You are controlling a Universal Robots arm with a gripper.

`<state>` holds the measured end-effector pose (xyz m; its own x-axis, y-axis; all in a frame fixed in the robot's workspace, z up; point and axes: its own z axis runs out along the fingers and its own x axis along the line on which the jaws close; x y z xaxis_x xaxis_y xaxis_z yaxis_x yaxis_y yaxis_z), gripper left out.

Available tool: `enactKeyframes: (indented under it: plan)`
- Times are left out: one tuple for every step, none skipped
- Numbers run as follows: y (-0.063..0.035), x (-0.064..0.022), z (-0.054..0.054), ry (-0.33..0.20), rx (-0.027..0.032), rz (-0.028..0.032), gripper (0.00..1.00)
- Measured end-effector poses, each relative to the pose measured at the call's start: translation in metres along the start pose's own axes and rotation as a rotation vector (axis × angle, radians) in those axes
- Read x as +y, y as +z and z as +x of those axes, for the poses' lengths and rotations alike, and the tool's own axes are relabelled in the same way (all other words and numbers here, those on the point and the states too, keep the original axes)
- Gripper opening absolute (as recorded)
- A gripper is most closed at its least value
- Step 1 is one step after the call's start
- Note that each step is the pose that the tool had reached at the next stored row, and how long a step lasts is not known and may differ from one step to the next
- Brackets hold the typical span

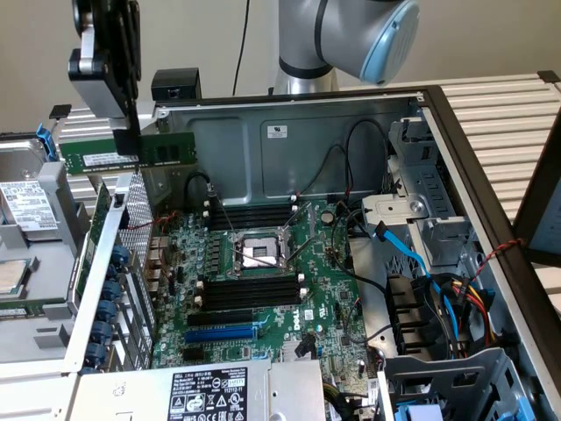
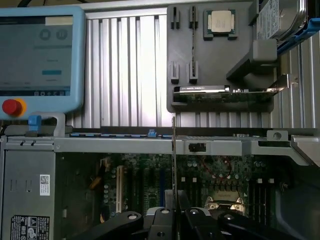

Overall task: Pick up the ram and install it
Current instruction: 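Pick up the ram and move it above insertion slot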

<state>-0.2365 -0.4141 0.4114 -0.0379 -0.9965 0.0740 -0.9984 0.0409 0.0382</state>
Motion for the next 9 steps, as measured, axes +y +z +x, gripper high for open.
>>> enactKeyframes:
  plan:
    - [0.0002,-0.0014,0.000,0.002,-0.0001,-0.0001,0.14]
    - [0.0002,-0.0027,0.000,0.004,-0.0001,-0.0003,0.14]
    - [0.0004,-0.0043,0.000,0.006,-0.0002,-0.0005,0.14]
    - [0.0005,-0.0059,0.000,0.007,-0.0003,-0.0006,0.14]
    - [0.0006,-0.0074,0.000,0.009,-0.0003,-0.0007,0.14]
    - [0.0008,-0.0091,0.000,0.010,-0.0004,-0.0008,0.14]
    - [0.0009,-0.0108,-0.001,0.012,-0.0004,-0.0008,0.14]
    - [0.0010,-0.0126,-0.001,0.013,-0.0005,-0.0010,0.14]
    - [0.0011,-0.0142,-0.001,0.014,-0.0005,-0.0011,0.14]
